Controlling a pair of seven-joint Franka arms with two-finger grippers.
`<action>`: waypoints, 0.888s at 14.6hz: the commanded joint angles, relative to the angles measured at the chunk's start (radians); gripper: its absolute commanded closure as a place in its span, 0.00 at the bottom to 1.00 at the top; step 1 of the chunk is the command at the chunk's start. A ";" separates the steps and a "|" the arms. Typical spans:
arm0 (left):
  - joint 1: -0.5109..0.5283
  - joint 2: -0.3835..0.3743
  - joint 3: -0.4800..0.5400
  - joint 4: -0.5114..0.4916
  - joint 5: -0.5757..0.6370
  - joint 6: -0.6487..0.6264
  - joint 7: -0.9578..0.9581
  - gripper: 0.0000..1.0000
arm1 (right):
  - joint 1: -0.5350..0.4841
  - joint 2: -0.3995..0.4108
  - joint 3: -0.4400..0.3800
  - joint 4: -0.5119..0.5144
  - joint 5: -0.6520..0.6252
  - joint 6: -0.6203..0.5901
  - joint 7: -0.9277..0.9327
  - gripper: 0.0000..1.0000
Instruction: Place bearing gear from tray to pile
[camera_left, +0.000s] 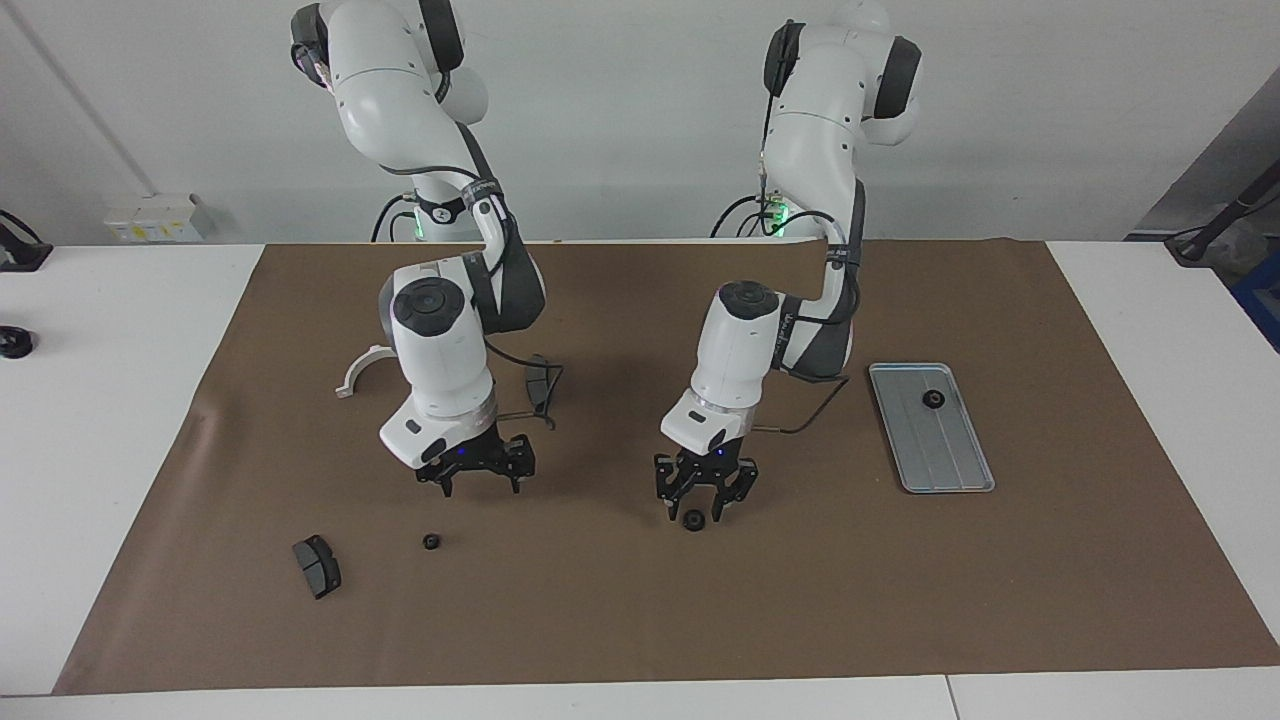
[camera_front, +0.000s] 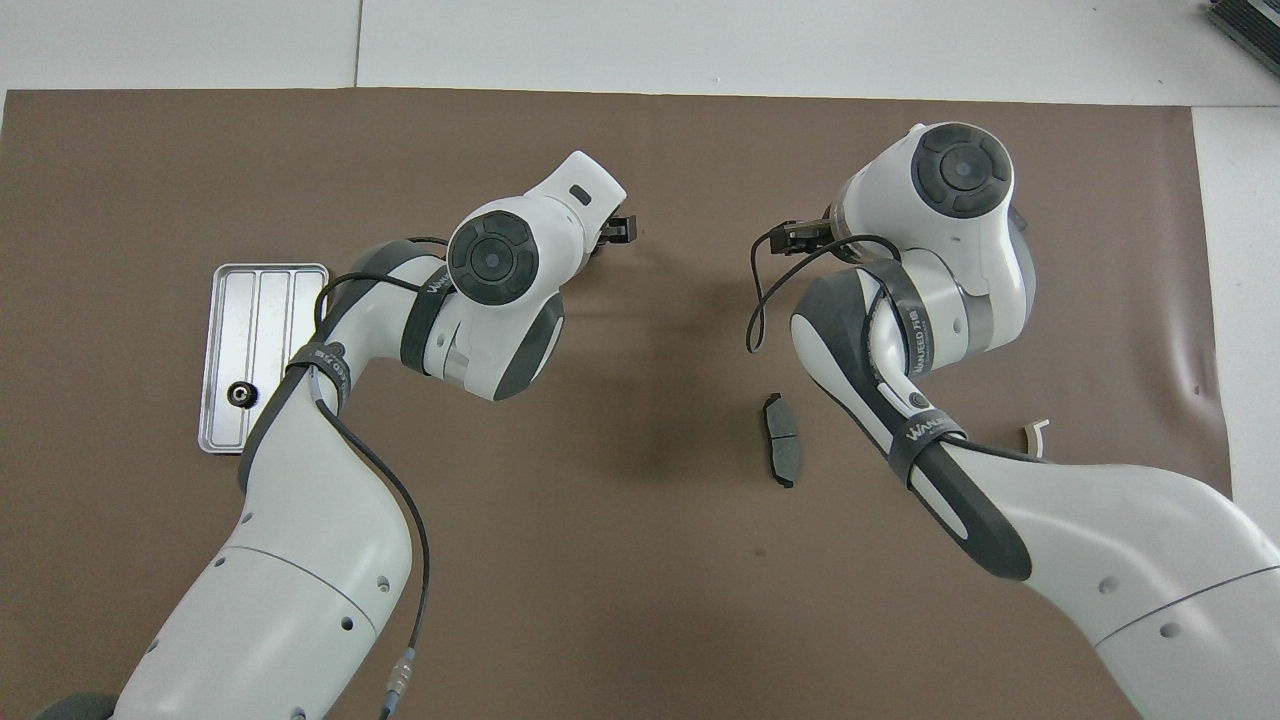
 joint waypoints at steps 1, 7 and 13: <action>0.061 -0.191 0.000 -0.200 -0.003 -0.018 0.089 0.00 | 0.054 0.075 0.009 0.082 0.021 0.020 0.062 0.00; 0.212 -0.400 0.000 -0.346 -0.005 -0.275 0.352 0.00 | 0.221 0.265 0.008 0.331 -0.071 0.067 0.173 0.00; 0.412 -0.468 0.000 -0.425 -0.005 -0.403 0.567 0.00 | 0.295 0.340 0.005 0.336 -0.158 0.213 0.176 0.00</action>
